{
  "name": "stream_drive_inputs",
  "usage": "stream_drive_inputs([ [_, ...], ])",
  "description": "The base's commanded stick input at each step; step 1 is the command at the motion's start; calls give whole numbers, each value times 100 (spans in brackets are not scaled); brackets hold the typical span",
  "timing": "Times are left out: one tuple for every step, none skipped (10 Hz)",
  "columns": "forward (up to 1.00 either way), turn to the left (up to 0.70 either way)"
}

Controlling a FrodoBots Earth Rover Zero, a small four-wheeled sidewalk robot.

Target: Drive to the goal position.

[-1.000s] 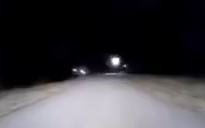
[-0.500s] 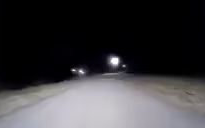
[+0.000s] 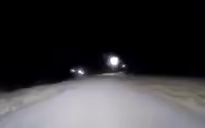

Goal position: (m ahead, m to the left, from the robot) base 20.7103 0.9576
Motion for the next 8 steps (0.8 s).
stream_drive_inputs([
  [100,0],
  [100,0],
  [100,0],
  [100,0],
  [100,0],
  [100,0],
  [100,0],
  [100,0],
])
